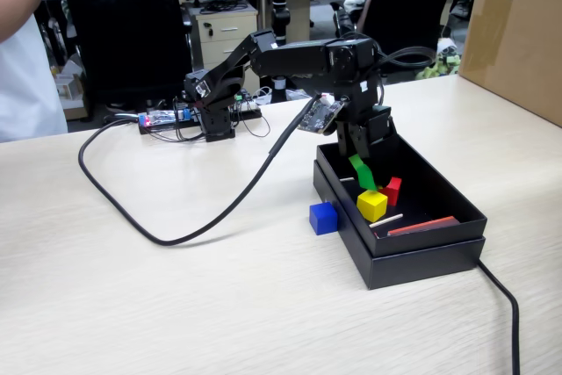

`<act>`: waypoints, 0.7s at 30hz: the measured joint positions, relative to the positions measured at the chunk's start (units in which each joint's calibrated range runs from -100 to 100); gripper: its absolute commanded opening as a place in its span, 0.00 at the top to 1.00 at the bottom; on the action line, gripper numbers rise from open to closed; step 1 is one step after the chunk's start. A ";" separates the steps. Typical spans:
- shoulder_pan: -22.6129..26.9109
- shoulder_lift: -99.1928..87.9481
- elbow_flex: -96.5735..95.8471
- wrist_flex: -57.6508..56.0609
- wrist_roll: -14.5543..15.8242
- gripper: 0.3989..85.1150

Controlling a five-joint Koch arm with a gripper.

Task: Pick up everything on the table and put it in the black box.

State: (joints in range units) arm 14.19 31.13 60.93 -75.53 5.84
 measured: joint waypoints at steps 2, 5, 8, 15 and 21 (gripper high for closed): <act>-0.34 1.17 0.09 -0.08 0.15 0.84; -0.54 1.81 0.18 -0.08 0.39 0.61; -0.59 2.07 0.09 -0.31 0.39 0.49; -0.44 -10.23 -2.19 -1.55 0.39 0.48; -2.78 -37.67 -9.49 -2.48 0.34 0.48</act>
State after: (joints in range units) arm 11.40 -6.54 51.44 -78.01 6.18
